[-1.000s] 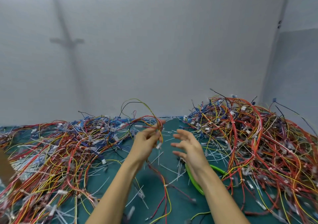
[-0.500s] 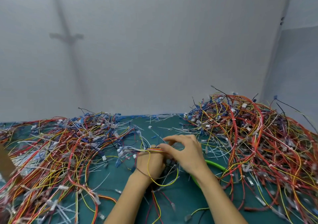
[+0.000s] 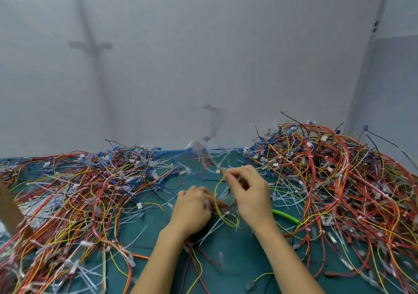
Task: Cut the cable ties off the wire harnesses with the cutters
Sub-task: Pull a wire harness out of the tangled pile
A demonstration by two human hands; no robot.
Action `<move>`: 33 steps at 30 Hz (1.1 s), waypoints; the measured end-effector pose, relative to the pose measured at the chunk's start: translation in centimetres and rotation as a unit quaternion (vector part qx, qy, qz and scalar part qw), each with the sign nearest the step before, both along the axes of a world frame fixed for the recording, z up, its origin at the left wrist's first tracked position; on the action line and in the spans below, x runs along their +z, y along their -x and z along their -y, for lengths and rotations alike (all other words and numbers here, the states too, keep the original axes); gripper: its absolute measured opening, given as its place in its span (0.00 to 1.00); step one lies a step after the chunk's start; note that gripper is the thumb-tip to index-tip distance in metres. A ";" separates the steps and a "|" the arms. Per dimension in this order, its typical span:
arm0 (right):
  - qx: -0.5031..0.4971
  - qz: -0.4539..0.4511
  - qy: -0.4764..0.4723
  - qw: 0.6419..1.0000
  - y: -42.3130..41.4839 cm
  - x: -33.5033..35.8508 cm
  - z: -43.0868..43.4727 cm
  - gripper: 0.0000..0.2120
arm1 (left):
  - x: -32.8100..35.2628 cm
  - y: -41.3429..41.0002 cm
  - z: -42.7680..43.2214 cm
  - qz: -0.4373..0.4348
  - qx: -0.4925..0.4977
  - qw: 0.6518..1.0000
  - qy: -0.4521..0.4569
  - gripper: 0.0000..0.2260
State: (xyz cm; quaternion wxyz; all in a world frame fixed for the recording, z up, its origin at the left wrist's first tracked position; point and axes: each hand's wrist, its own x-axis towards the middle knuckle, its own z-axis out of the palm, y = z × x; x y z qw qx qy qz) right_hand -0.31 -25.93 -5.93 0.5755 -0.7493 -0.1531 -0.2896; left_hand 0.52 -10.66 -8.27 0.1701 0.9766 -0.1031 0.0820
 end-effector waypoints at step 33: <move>0.159 -0.160 -0.313 0.923 0.3 1.2 0.3 0.02 | 1.7 2.9 2.8 0.088 -0.121 0.924 0.352 0.05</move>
